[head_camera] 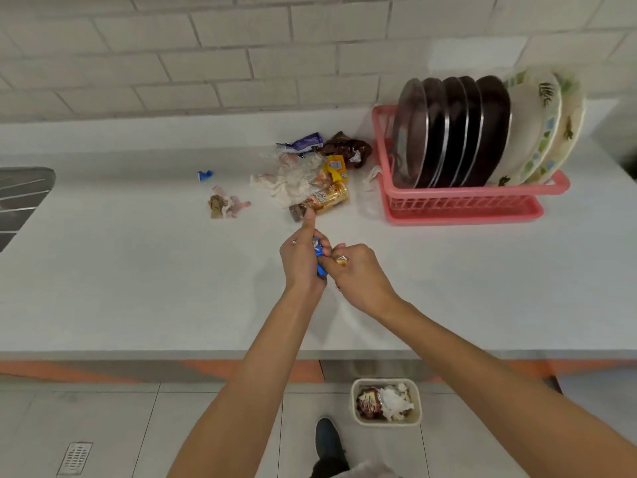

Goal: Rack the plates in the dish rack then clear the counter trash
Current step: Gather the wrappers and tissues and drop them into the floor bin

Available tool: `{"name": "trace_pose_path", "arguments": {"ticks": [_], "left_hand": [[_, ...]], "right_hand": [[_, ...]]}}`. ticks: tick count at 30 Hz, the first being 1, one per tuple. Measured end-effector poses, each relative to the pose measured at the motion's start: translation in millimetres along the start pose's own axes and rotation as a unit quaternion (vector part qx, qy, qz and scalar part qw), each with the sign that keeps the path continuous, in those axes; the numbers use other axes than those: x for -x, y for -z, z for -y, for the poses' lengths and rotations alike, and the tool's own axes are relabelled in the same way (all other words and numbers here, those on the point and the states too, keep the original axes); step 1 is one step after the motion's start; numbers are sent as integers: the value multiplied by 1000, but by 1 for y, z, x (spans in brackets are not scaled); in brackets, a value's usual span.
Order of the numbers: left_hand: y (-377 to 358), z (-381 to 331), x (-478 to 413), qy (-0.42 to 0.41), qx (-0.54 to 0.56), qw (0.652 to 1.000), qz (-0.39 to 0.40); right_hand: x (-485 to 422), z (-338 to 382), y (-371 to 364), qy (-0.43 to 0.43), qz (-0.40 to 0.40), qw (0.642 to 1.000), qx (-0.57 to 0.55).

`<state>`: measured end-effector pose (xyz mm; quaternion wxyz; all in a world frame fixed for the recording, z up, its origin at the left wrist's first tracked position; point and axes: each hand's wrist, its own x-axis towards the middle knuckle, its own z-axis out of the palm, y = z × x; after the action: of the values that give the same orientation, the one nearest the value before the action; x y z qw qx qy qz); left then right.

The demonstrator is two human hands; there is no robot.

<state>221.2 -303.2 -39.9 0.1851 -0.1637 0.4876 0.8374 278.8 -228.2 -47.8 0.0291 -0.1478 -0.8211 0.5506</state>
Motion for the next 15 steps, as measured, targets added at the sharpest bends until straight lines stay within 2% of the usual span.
{"name": "trace_pose_path", "arguments": {"ticks": [5, 9, 12, 15], "left_hand": [[-9, 17, 43, -83, -111, 990, 14], [-9, 61, 95, -139, -250, 956, 65], [-11, 97, 137, -172, -302, 933, 93], [-15, 126, 177, -169, -324, 925, 100]], "right_hand": [[60, -24, 57, 50, 3, 995, 90], [113, -46, 105, 45, 7, 990, 133], [155, -62, 136, 41, 13, 989, 141], [193, -79, 157, 21, 18, 991, 132]]}}
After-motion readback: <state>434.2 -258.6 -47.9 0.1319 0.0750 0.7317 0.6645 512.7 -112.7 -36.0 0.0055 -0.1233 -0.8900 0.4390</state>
